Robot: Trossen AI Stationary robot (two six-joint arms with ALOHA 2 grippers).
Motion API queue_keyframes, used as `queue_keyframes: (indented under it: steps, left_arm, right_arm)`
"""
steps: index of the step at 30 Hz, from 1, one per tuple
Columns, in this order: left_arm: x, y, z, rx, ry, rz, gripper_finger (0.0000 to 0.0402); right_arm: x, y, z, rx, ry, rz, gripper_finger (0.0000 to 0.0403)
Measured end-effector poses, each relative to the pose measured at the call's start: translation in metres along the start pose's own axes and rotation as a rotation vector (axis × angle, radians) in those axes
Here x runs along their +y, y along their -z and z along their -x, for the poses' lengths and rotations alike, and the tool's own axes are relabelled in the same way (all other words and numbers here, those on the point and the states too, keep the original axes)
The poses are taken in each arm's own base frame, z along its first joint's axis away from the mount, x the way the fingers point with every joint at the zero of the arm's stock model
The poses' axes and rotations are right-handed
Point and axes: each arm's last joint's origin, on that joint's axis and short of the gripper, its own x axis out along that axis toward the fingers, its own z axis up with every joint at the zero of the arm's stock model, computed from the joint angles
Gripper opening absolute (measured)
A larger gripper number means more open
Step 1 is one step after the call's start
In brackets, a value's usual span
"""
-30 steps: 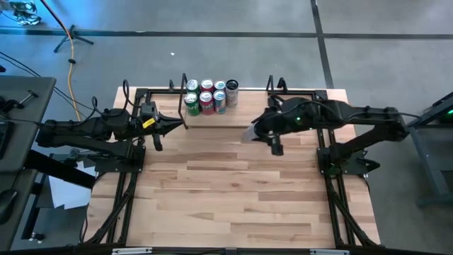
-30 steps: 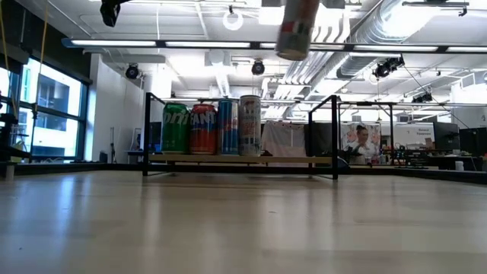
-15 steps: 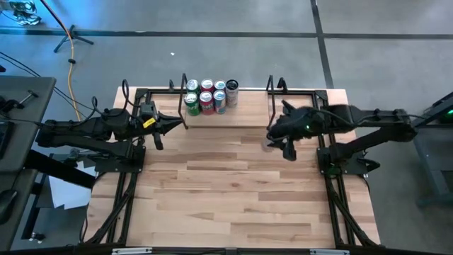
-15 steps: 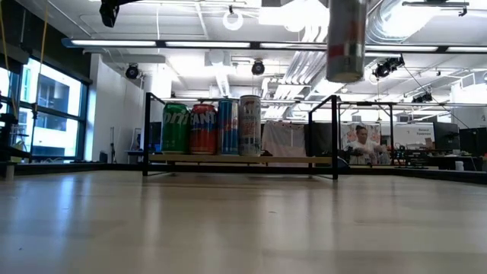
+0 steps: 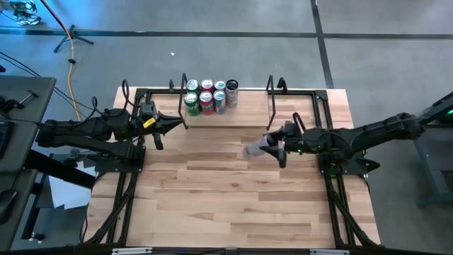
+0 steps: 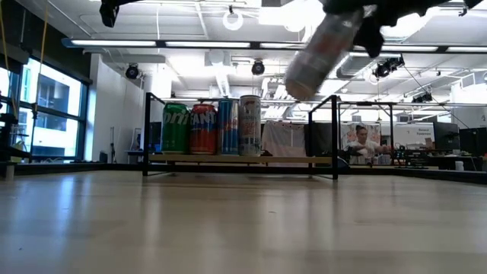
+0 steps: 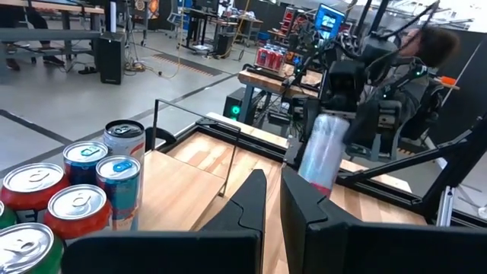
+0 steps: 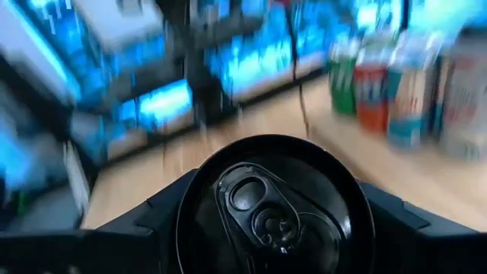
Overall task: Place canned beverage on shelf
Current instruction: Put the white pink soda can on the shelf aligned with the white pink soda can
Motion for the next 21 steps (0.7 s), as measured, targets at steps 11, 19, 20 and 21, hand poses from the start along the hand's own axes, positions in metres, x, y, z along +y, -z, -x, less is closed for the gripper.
queue_keyframes:
  steps: [11,19,20,21]
  left_arm:
    - [0.000,0.000,-0.003,-0.008,-0.023,-0.051,0.0006]
    - [-0.002,0.004,-0.010,0.019,-0.034,-0.088,0.0014]
    - [-0.002,0.003,-0.011,0.014,-0.039,-0.086,0.0020]
    - [-0.003,0.003,-0.013,0.004,-0.041,-0.078,0.0030]
  right_arm:
    - [0.017,-0.019,-0.035,-0.426,0.006,0.052,0.0254]
    - [0.024,-0.027,-0.048,-0.443,0.011,0.100,0.0254]
    - [0.024,-0.027,-0.048,-0.443,0.011,0.098,0.0254]
    - [0.024,-0.027,-0.048,-0.443,0.010,0.095,0.0254]
